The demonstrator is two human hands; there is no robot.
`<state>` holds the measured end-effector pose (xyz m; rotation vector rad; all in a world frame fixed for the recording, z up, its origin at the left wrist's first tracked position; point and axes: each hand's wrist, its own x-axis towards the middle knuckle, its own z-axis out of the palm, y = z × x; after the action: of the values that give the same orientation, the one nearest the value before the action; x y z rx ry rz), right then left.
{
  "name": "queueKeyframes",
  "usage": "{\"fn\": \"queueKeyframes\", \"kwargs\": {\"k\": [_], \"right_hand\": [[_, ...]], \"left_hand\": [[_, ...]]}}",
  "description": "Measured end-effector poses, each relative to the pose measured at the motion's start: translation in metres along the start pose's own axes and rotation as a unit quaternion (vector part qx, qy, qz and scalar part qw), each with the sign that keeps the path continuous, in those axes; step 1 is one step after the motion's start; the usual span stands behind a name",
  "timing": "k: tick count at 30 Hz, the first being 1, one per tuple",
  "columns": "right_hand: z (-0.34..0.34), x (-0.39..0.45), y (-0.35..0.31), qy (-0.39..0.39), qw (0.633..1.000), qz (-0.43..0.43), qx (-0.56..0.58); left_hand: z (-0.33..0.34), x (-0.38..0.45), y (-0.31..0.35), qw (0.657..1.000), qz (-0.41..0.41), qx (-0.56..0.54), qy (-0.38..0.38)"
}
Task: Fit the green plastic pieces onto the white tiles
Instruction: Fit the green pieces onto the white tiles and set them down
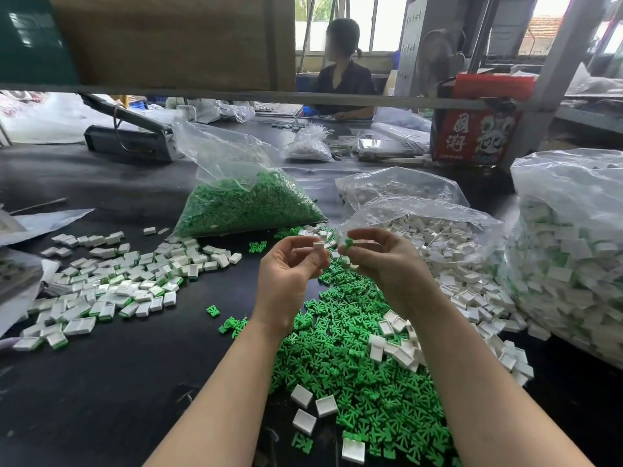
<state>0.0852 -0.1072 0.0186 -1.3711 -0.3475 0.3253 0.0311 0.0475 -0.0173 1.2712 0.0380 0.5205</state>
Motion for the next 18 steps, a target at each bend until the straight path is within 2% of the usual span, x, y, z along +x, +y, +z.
{"fn": "queueKeyframes", "kwargs": {"k": [8, 18], "right_hand": [[0.002, -0.0027, -0.0025, -0.002, 1.0, -0.012, 0.014], [0.0045, 0.0008, 0.0022, -0.009, 0.998, -0.055, -0.029]], "left_hand": [[0.0007, 0.0009, -0.0007, 1.0, 0.0, 0.016, 0.019], [0.0008, 0.0003, 0.0007, 1.0, -0.002, 0.018, -0.009]]}}
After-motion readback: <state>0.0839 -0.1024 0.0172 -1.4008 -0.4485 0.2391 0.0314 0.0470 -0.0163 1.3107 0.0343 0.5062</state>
